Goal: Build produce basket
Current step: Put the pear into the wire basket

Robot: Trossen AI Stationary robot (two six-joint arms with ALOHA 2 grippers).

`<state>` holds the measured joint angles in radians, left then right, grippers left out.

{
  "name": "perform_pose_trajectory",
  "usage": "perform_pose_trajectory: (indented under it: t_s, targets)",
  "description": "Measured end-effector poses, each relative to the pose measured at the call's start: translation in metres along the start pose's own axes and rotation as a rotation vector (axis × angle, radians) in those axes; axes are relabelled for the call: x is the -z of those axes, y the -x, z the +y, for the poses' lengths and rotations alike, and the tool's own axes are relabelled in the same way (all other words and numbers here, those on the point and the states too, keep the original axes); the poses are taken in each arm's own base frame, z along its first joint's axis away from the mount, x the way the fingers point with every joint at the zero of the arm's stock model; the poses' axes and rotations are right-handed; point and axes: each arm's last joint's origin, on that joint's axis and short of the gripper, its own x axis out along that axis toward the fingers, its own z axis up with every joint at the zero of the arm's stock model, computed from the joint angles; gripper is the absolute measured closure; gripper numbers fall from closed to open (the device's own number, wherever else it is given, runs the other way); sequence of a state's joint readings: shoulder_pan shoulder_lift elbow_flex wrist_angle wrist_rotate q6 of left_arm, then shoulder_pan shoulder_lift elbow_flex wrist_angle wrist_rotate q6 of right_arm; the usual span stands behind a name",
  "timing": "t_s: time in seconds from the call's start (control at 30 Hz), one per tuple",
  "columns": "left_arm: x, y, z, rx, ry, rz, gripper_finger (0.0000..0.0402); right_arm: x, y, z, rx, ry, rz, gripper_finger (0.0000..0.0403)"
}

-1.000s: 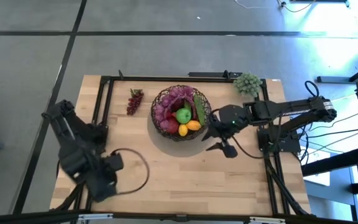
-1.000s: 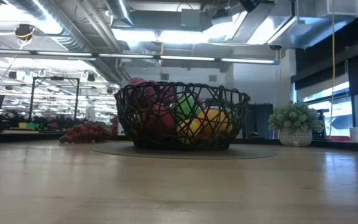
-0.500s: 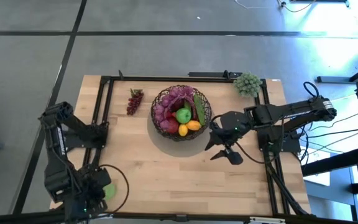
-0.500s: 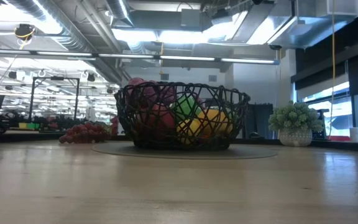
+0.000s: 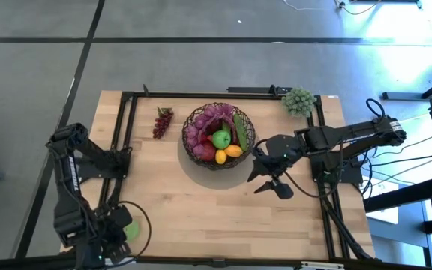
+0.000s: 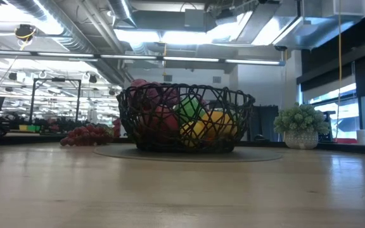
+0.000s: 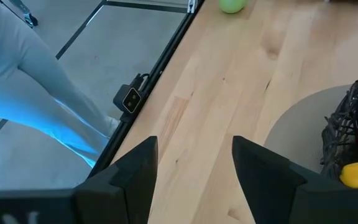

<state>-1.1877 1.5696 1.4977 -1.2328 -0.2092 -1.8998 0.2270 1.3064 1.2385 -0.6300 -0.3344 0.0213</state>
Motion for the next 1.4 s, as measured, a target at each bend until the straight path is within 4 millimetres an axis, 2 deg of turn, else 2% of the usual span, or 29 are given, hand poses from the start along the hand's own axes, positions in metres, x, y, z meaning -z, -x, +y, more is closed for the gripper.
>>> perform_pose_trajectory:
  t_s: [0.17,0.53,1.07,1.4]
  targets:
    - [0.0004,-0.0008,-0.0010,0.012,0.027,0.004,0.0292,0.0000,0.0000,-0.0001,0.000,0.000,0.000,0.0196]
    - [-0.0003,-0.0008,-0.0009,0.016,0.332,-0.012,0.0292,0.0000,0.0000,-0.0001,0.001,-0.001,0.000,0.0196]
    - [-0.0028,-0.0007,-0.0011,0.052,0.352,-0.090,0.0292,0.0000,0.0000,-0.0001,0.001,0.000,0.000,0.0196]
    - [-0.0079,-0.0017,0.0023,-0.010,0.462,-0.078,0.0292,0.0000,-0.0001,-0.0002,0.001,0.000,0.000,0.0196]
